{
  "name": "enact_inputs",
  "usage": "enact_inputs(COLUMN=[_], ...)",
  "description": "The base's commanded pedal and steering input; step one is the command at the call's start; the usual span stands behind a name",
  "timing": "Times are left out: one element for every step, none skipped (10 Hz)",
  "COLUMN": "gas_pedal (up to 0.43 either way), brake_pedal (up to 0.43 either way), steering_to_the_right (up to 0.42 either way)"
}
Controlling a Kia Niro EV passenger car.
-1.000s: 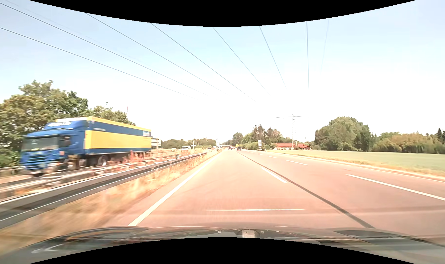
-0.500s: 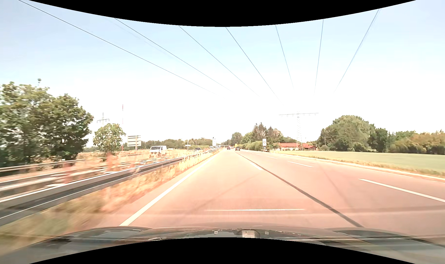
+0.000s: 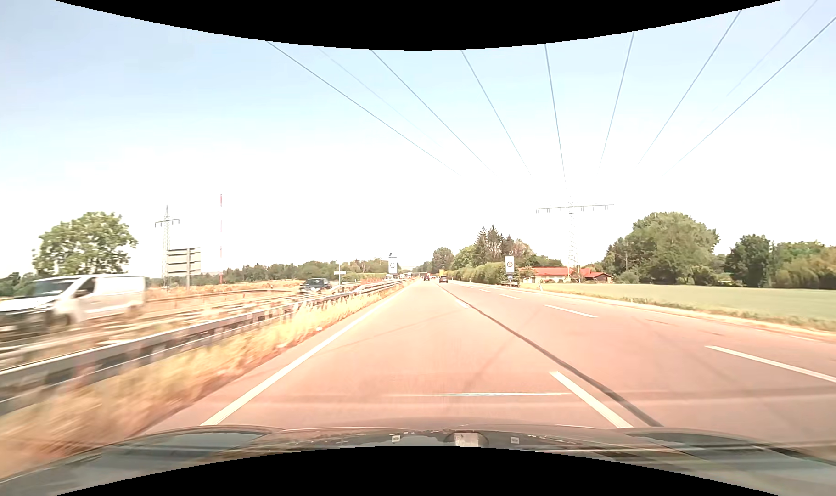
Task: Follow the waypoints while adhering to traffic rules and regulations
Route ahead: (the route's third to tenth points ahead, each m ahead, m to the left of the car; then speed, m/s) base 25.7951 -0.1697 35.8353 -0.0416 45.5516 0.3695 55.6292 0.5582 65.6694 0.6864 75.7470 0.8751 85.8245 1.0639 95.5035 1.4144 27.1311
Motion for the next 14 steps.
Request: enact_inputs(gas_pedal=[0.197,0.189,0.189,0.189,0.189,0.177,0.177,0.177,0.177,0.177,0.177,0.177,0.177,0.177], brake_pedal=[0.000,0.000,0.000,0.000,0.000,0.000,0.000,0.000,0.000,0.000,0.000,0.000,0.000,0.000], steering_to_the_right=[0.002,0.002,0.002,0.002,0.002,0.002,0.002,0.001,0.001,0.001,0.000,0.000,0.000,0.000])
